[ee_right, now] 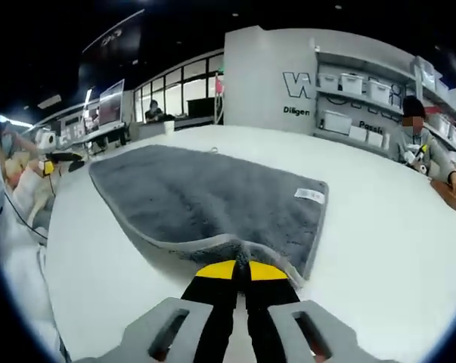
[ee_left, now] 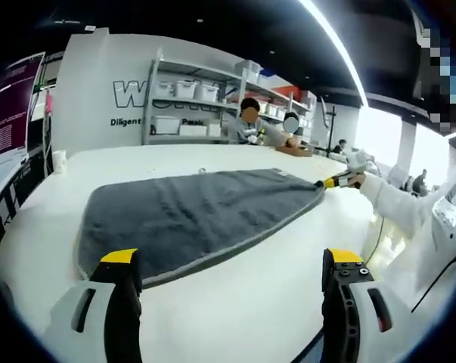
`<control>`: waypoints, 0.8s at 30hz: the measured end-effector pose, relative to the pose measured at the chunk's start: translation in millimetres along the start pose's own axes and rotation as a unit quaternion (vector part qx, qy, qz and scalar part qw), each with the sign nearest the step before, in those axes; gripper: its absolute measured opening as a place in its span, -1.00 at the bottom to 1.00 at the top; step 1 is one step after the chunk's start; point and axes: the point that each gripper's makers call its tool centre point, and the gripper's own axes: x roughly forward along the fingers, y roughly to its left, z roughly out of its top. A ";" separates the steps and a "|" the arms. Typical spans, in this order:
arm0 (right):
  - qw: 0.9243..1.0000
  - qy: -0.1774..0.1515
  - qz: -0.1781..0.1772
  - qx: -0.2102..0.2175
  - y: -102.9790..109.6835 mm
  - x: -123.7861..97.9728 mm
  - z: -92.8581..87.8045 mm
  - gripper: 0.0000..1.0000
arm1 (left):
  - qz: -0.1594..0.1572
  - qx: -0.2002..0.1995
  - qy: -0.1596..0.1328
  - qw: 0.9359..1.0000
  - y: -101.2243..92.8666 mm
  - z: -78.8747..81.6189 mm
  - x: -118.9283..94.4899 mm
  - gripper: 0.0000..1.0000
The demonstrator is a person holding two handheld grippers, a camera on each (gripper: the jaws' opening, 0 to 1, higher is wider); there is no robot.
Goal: Open the folded towel by lifting each exposed corner and separating the folded layers until the towel lies flat within the target outline without major curled edges
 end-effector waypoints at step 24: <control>0.999 -0.009 -0.019 -0.031 -2.3 -49.6 -23.7 -0.82 | -0.009 -0.002 0.007 1.000 -6.1 -6.3 4.0 0.95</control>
